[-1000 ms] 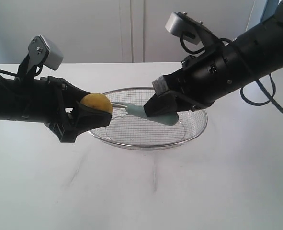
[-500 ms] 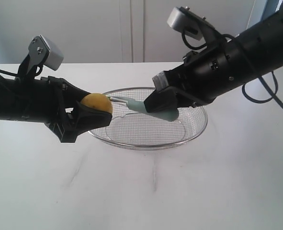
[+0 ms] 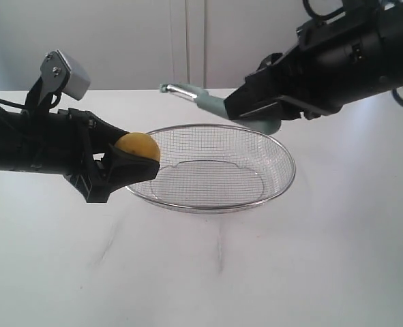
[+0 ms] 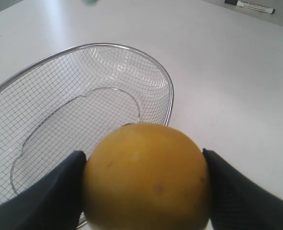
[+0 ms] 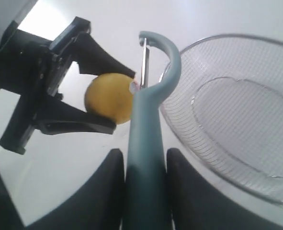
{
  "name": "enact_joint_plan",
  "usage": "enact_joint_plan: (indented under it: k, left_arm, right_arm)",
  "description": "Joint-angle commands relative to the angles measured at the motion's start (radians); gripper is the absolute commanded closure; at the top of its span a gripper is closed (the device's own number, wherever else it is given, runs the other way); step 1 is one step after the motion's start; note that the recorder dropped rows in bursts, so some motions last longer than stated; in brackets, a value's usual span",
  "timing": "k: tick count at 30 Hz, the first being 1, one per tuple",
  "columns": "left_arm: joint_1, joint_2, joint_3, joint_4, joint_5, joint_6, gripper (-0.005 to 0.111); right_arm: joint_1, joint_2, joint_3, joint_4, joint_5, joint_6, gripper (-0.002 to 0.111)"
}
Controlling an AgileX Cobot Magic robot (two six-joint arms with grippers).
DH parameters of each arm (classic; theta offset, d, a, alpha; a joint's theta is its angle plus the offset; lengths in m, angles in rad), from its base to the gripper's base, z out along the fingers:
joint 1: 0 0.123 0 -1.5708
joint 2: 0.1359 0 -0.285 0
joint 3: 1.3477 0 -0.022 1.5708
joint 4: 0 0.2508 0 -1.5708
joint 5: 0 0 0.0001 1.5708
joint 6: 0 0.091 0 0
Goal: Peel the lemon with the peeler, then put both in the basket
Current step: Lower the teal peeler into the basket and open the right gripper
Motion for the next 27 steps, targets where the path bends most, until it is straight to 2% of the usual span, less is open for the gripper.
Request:
enact_joint_plan:
  k: [1,8,18,27]
  left_arm:
    - [-0.002,-0.003,0.001,-0.022,0.019,-0.001,0.107]
    - [-0.002,-0.003,0.001,-0.022,0.043,-0.001,0.107]
    - [-0.002,-0.003,0.001,-0.023,0.054,-0.001,0.107]
    - [-0.002,-0.003,0.001,-0.035,0.054,-0.001,0.107]
  right_arm:
    - [-0.003,-0.023,0.001,-0.112,-0.093,0.024,0.108]
    - [-0.003,0.059,0.003,-0.23,-0.267,0.057,0.108]
    - [-0.003,0.403,0.003,-0.269,-0.6,0.045,0.108]
    - [-0.003,0.526,0.003,-0.266,-0.593,0.018,0.108]
